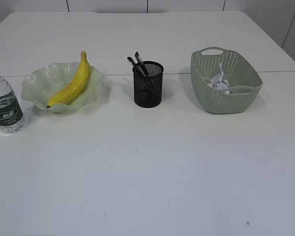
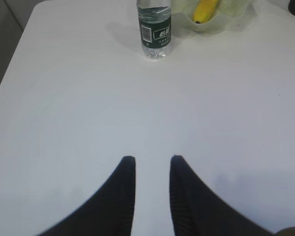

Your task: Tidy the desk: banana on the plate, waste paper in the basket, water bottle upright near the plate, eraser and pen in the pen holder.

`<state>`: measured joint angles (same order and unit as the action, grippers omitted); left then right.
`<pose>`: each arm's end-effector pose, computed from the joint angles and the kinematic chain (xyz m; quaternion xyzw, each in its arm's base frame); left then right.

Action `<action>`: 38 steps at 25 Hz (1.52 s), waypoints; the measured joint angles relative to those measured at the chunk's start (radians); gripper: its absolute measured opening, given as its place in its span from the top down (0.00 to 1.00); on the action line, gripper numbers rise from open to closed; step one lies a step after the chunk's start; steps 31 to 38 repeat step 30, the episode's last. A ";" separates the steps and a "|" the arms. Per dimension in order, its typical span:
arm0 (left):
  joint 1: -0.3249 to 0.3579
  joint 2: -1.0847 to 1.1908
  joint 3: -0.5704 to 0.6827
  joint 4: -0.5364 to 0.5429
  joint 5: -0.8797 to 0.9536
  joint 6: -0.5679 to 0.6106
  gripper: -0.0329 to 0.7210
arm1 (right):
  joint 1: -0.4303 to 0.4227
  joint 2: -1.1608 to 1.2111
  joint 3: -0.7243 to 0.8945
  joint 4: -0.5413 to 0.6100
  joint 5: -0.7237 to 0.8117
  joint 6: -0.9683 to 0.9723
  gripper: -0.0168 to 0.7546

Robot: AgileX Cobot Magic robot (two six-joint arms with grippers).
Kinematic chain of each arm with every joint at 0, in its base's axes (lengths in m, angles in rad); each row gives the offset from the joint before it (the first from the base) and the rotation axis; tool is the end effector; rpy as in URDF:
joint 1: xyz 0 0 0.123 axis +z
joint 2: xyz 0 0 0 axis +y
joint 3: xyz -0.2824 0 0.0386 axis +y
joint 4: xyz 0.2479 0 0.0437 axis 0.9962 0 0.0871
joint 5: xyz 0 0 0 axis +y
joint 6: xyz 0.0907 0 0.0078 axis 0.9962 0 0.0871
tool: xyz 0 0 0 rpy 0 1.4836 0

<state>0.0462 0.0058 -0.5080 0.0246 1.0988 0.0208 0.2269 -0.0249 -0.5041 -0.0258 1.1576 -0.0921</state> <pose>-0.0066 0.0017 0.2764 -0.0117 0.8623 0.0292 0.5054 -0.0126 -0.0051 0.2704 -0.1369 0.8595 0.0203 0.4920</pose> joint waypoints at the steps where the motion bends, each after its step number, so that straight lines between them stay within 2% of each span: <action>1: 0.000 0.000 0.000 0.000 0.000 0.000 0.74 | 0.000 0.000 0.000 0.000 0.000 0.000 0.99; 38: 0.000 0.000 0.000 0.000 0.000 0.000 0.74 | 0.000 0.000 0.000 -0.002 -0.003 0.000 0.99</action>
